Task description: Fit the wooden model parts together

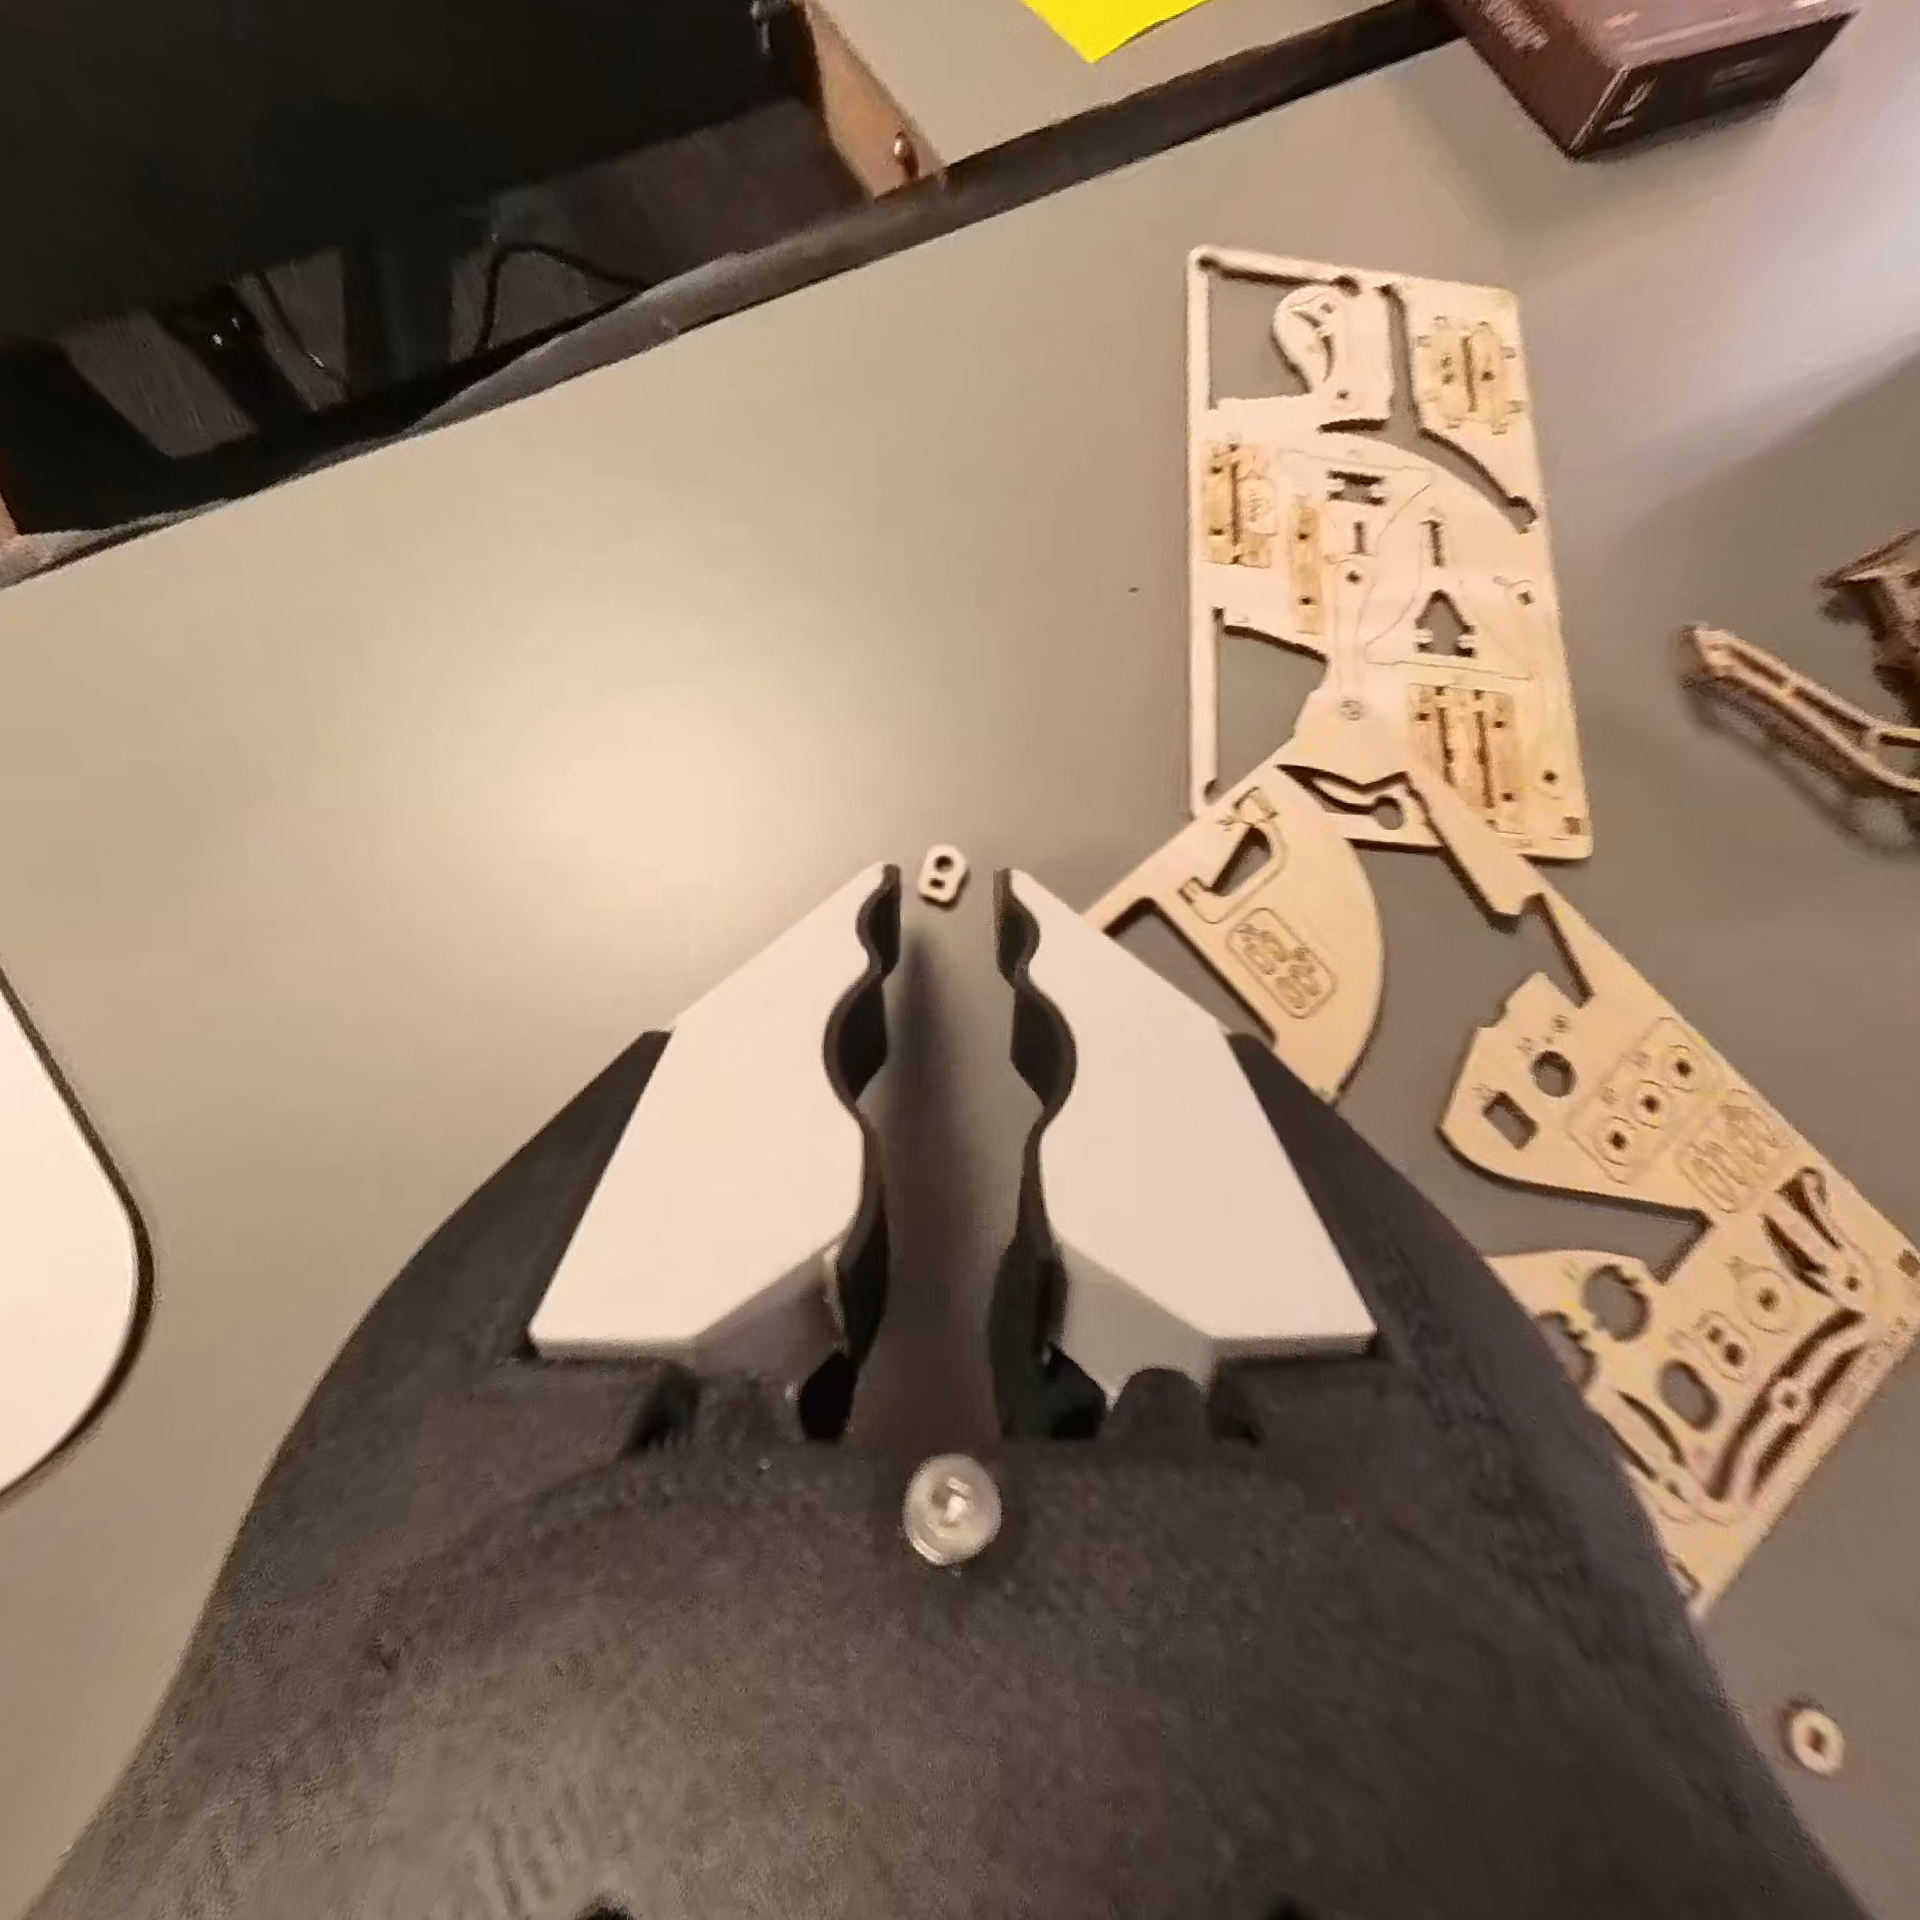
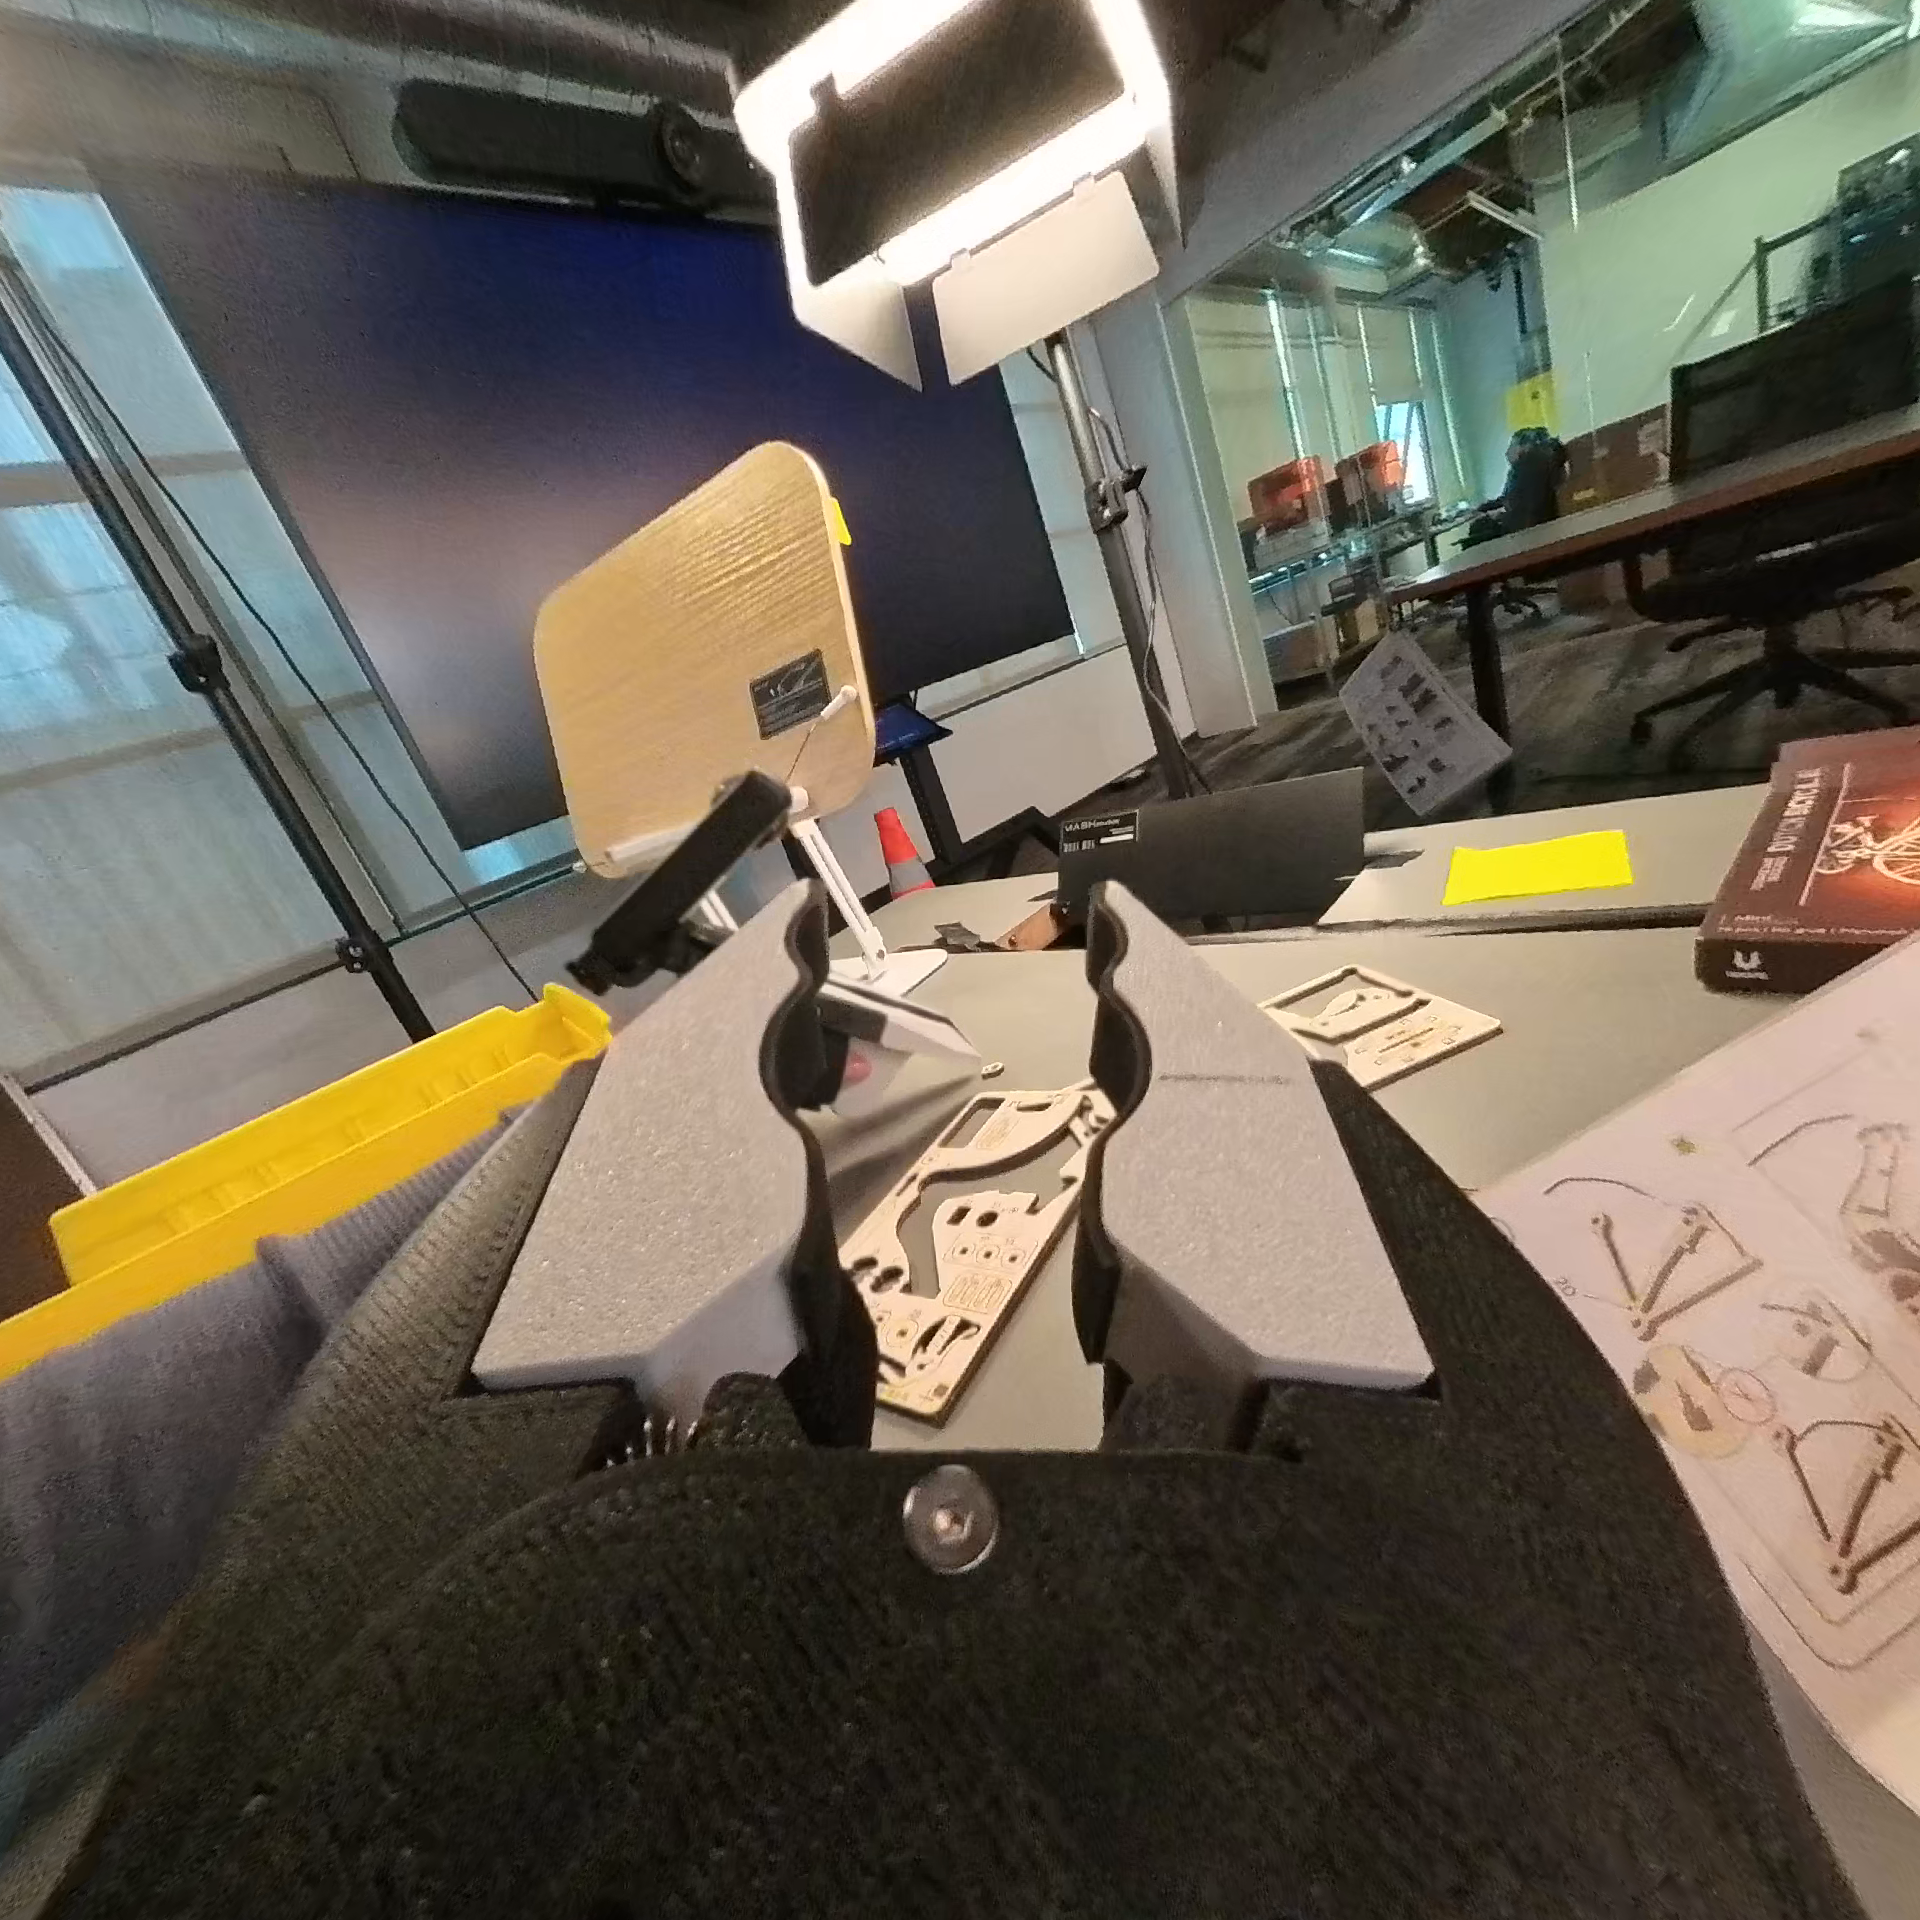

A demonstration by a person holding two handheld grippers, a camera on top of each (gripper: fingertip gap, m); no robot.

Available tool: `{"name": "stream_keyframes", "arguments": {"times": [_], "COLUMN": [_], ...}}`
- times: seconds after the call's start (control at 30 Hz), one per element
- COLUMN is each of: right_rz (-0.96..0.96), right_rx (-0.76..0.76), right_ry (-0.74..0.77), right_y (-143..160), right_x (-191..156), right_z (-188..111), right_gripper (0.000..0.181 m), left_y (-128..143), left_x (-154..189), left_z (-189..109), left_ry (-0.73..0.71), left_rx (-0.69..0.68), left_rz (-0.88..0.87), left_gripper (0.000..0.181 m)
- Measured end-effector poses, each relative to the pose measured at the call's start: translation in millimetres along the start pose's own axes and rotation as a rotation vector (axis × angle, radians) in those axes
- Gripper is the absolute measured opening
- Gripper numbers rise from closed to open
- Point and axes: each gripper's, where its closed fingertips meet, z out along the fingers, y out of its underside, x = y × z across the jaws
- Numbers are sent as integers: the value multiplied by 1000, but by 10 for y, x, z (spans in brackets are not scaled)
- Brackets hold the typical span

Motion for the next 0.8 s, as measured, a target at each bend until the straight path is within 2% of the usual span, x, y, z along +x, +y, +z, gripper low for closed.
{"name": "stream_keyframes", "arguments": {"times": [0.2, 0.37, 0.47, 0.6, 0.7, 0.77, 0.8], "right_rz": [27, 29, -23, -230, -435, -572, -621], "right_rx": [36, 113, 185, 233, 158, 92, 72], "right_ry": [11, 28, 63, 177, 245, 279, 291], "right_y": [-105, -352, -634, -986, -1027, -971, -950], "right_x": [70, 156, 269, 580, 882, 1102, 1198], "right_z": [-42, -155, -333, -726, -934, -1038, -1090], "right_gripper": [48, 47, 47, 45, 44, 44, 44], "left_y": [67, 53, 58, 71, -121, -211, -185], "left_x": [5, 5, 8, 48, 432, 1028, 1403], "left_z": [120, 149, 147, 110, -133, -341, -425], "left_ry": [57, 57, 71, 74, 145, 297, 402], "left_rx": [-48, -58, -61, -15, 146, 218, 212], "left_rz": [76, 122, 70, 40, 25, 60, 93], "left_gripper": [14, 8, 7, 7, 7, 6, 6]}}
